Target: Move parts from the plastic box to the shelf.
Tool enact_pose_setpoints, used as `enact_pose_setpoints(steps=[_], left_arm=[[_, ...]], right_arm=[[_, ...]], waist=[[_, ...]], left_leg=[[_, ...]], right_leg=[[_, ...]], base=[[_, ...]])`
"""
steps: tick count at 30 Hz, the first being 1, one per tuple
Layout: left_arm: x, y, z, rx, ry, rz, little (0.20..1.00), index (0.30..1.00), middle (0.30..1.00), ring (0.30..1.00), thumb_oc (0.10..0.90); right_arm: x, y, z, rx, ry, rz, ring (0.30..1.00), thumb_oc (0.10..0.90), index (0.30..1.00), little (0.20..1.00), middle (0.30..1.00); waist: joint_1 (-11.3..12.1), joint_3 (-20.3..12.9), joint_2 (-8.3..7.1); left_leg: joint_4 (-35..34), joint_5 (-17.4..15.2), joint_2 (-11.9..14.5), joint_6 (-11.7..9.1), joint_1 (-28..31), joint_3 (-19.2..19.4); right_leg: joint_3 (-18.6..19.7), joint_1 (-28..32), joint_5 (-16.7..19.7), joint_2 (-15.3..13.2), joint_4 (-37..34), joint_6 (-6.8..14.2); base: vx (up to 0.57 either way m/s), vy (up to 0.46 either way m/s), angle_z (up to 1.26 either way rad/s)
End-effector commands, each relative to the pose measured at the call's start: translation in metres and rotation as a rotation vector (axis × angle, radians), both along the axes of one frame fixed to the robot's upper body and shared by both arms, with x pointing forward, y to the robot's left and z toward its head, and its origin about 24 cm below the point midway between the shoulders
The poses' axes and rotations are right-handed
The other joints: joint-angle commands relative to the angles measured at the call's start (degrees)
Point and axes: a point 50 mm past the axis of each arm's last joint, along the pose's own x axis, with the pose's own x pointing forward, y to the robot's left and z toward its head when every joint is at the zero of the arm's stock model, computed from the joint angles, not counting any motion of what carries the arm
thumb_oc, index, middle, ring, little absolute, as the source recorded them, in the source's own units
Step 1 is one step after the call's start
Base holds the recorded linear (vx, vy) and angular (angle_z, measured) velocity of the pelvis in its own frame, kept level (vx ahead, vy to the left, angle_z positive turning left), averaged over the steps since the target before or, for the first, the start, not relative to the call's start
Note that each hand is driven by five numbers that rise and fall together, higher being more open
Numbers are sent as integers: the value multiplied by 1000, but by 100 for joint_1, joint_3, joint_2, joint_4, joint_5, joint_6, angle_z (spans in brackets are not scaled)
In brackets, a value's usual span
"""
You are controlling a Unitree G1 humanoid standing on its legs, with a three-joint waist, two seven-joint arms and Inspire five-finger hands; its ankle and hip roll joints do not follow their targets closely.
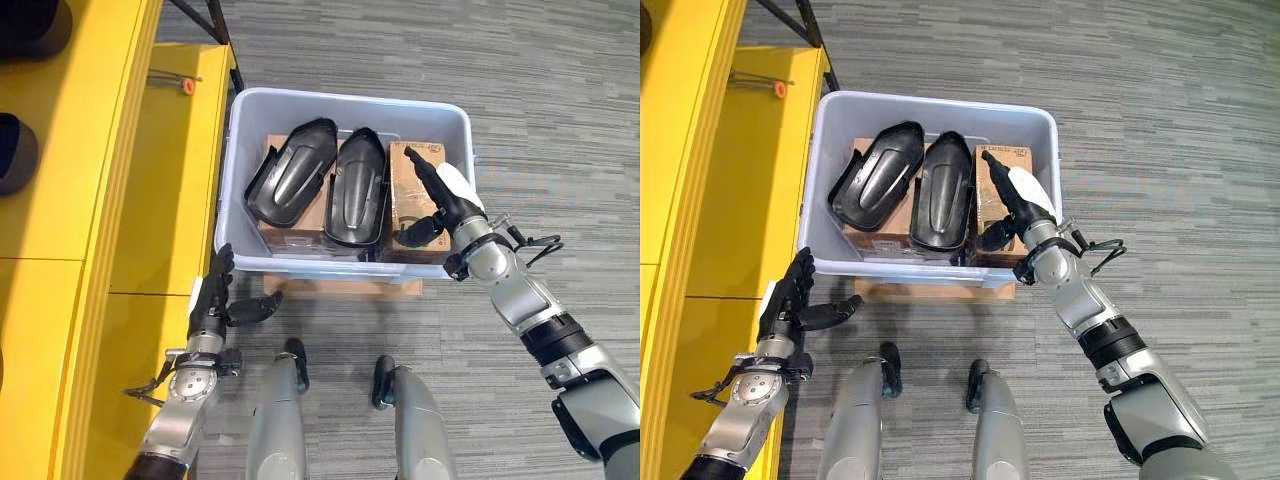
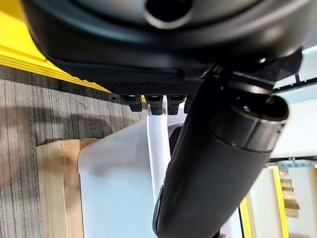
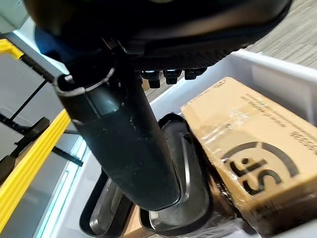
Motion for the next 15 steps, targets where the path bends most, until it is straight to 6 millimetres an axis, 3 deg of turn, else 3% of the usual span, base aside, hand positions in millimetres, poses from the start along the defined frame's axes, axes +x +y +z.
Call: enact_pose_setpoints(steps=[1,8,15], left_arm=[[3,-17,7,2,-51,-59,1000,1000,1000,1000,900],[5,-23,10,-17,-66,-64,1000,1000,1000,1000,900],[7,-23,10,-25,-78,-33,1000,1000,1000,1000,900]], right_arm=[[5,7,52,2,-226,1,1000,900,1000,1000,1000],[13,18,62,-41,-255,-13,1000,900,1000,1000,1000],[17,25,57,-56,-241,-21,1000,900,1000,1000,1000]], waist=[[-16,-233,11],[43,-109,38],[73,-72,66]], left_leg=[[-4,-524,439,-190,557,-397],[-61,-447,388,-196,365,-485],[12,-450,371,-202,232,-560]], right_leg=[[-102,51,450,-41,-615,103],[-172,-130,468,-72,-552,93],[-232,-232,423,-95,-424,79]], base=[[8,-12,23],[-5,-7,9],[-3,-10,4]])
